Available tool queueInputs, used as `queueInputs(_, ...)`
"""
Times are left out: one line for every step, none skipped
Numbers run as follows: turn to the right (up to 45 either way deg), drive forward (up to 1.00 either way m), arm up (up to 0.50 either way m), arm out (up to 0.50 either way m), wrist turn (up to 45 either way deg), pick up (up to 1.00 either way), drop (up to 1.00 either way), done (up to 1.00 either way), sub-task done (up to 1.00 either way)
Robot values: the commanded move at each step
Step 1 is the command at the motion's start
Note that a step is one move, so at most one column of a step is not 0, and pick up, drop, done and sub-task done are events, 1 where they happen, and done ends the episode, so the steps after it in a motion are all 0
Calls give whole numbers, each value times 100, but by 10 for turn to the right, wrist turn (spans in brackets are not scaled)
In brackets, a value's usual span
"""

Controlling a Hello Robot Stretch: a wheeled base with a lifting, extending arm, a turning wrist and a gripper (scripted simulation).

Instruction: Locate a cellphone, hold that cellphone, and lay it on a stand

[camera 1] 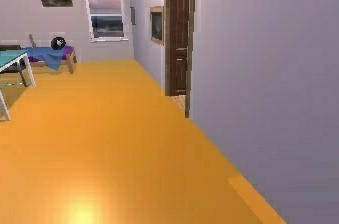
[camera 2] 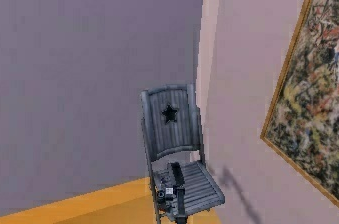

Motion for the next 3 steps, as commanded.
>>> queueInputs(0,0,50,0,0,0,0,0,0)
queueInputs(0,0,12,0,0,0,0,0,0)
queueInputs(0,0,0,0,-450,0,0,0,0)
